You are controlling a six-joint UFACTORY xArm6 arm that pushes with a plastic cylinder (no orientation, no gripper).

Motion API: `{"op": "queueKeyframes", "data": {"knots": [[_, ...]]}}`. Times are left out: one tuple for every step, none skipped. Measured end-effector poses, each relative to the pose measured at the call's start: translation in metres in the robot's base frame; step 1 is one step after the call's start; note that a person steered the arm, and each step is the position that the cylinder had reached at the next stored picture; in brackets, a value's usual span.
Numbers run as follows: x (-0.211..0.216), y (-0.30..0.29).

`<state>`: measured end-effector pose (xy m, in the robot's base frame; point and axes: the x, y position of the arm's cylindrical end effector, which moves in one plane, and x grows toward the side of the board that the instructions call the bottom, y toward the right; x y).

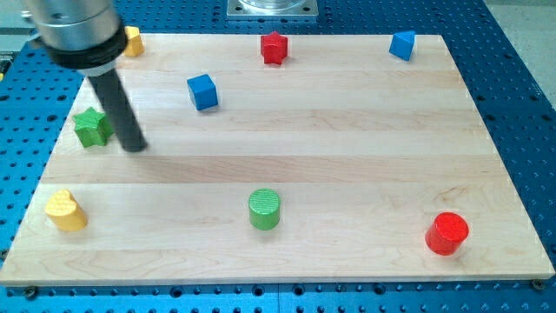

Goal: Move the blue cube to the right center

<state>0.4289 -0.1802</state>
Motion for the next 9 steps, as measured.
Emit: {"op": "queueKeyframes", "data": {"knots": [[-0.044, 0.002], [-0.078, 0.017], [-0.090, 0.043], [-0.090, 0.050], [-0.088, 0.050], [-0.085, 0.052], [-0.081, 0.087], [-0.067, 0.172], [-0.057, 0.199]]}}
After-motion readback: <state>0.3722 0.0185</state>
